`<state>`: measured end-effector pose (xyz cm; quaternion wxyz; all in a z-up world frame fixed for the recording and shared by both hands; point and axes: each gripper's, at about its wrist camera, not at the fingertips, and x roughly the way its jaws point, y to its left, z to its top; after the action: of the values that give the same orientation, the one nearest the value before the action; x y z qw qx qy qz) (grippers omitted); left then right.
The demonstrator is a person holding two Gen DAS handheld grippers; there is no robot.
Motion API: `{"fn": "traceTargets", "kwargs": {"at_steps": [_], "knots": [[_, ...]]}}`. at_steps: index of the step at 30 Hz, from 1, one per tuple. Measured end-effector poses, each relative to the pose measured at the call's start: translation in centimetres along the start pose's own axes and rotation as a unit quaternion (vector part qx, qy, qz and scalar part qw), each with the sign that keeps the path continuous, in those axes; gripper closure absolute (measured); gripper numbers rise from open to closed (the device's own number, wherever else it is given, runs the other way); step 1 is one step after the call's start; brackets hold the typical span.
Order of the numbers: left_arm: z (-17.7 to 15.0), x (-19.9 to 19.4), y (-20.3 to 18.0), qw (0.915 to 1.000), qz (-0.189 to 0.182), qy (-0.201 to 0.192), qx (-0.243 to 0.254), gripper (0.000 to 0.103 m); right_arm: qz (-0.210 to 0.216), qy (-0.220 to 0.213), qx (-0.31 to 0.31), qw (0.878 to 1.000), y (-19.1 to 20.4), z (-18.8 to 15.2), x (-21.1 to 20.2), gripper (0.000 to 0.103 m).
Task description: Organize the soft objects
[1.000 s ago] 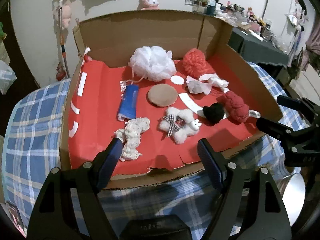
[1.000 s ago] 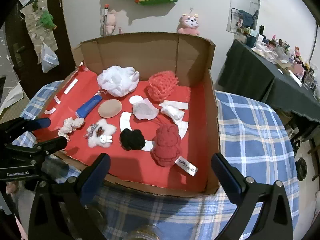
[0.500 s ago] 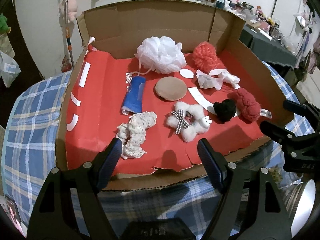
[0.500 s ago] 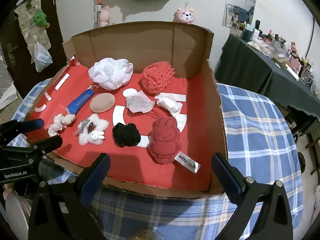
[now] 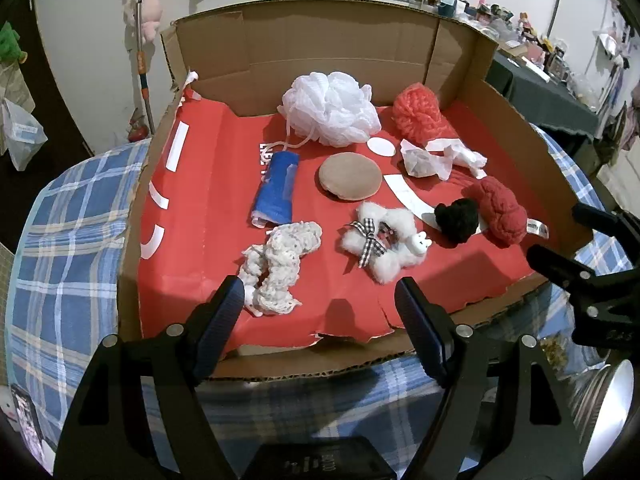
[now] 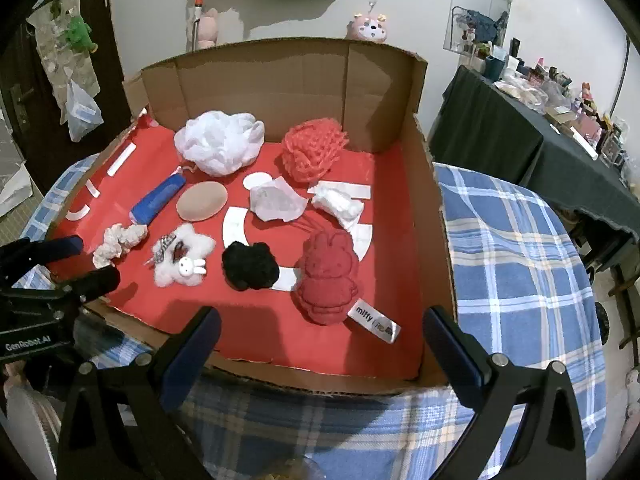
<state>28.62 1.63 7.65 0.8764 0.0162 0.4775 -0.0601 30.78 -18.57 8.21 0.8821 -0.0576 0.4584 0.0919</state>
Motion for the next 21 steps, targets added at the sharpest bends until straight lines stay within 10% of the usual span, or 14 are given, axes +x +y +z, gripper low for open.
{"fn": "traceTargets", "kwargs": {"at_steps": [21], "knots": [[-0.1,0.2,0.3,0.9999,0.006,0.004,-0.009,0.026,0.009,-0.001,-0.005,1.0,0.6,0.1,-0.8,0.0]]}}
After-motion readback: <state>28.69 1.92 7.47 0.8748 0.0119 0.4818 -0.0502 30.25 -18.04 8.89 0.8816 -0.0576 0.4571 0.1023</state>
